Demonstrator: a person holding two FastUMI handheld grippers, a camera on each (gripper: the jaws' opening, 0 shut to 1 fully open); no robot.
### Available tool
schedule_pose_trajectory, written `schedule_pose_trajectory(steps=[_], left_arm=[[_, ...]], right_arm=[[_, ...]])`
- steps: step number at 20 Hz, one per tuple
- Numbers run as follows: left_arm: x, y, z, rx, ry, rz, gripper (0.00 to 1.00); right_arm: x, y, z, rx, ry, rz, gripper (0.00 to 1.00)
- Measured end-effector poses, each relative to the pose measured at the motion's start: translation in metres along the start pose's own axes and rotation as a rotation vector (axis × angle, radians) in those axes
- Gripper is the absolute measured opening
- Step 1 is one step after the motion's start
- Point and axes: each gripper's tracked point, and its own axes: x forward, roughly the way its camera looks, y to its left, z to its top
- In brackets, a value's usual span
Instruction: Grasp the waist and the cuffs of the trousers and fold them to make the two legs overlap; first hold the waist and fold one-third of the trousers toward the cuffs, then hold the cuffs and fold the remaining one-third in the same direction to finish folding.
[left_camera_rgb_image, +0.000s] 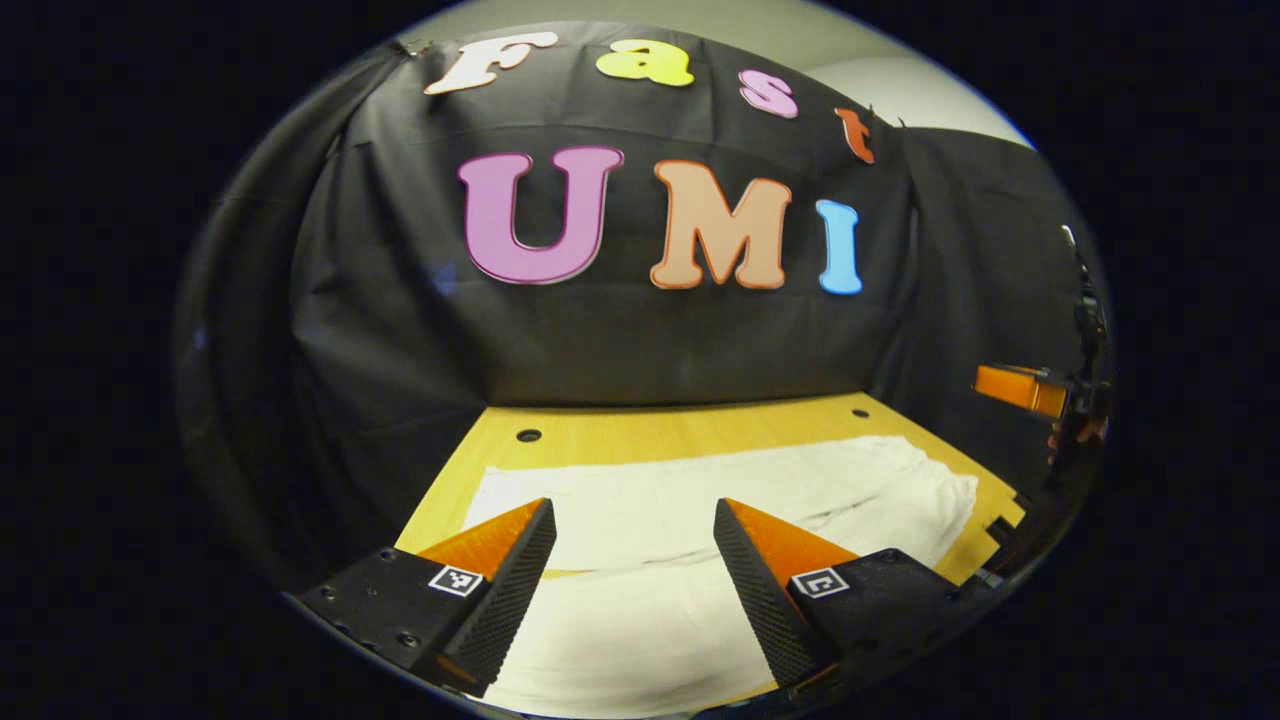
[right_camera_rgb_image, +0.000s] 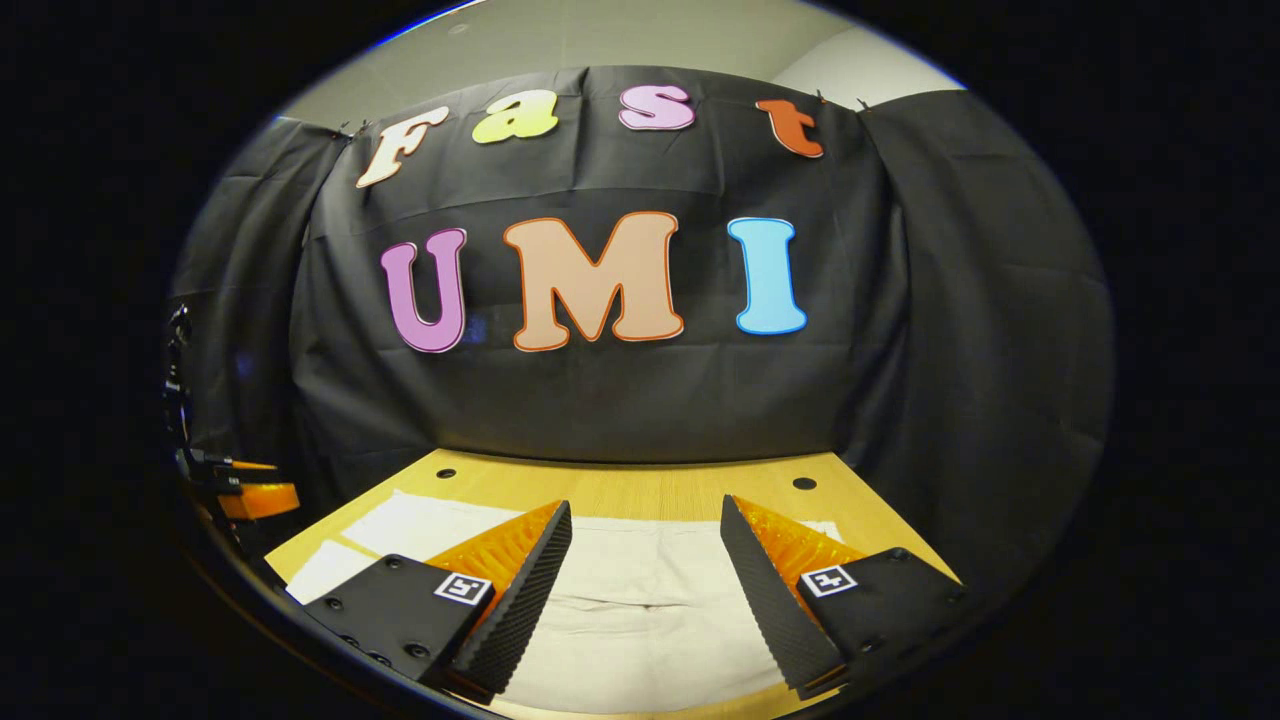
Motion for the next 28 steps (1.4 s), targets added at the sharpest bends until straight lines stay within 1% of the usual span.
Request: schedule_pose_trajectory(steps=[3,7,10,13,15,17,20,23,25,28], left_arm=[[-0.006,-0.009,-0.035,0.068,0.115,-0.109,0.95],[-0.017,-0.015,-0.097,0.198,0.306,-0.265,0.96],[-0.027,-0.017,-0.134,0.285,0.435,-0.384,0.95],[-0.042,-0.016,-0.175,0.381,0.549,-0.484,0.95],[-0.049,-0.011,-0.197,0.424,0.627,-0.543,0.95],[-0.055,-0.009,-0.212,0.468,0.68,-0.598,0.95],[-0.066,-0.004,-0.231,0.561,0.74,-0.645,0.95],[-0.072,0.003,-0.248,0.616,0.798,-0.679,0.95],[-0.072,0.005,-0.256,0.656,0.815,-0.691,0.94],[-0.071,0.004,-0.26,0.692,0.826,-0.694,0.95]], right_arm=[[-0.005,-0.001,-0.006,-0.004,0.008,-0.029,0.96],[-0.009,0.0,-0.017,-0.019,0.03,-0.051,0.96],[-0.011,0.005,-0.026,-0.023,0.044,-0.057,0.96],[-0.012,0.007,-0.034,-0.036,0.064,-0.062,0.96],[-0.013,0.007,-0.038,-0.046,0.073,-0.067,0.96],[-0.015,0.005,-0.042,-0.054,0.081,-0.076,0.96],[-0.018,0.002,-0.048,-0.054,0.091,-0.087,0.96],[-0.021,-0.001,-0.052,-0.055,0.099,-0.103,0.96],[-0.023,-0.003,-0.054,-0.053,0.104,-0.111,0.96],[-0.024,-0.007,-0.056,-0.055,0.108,-0.119,0.96]])
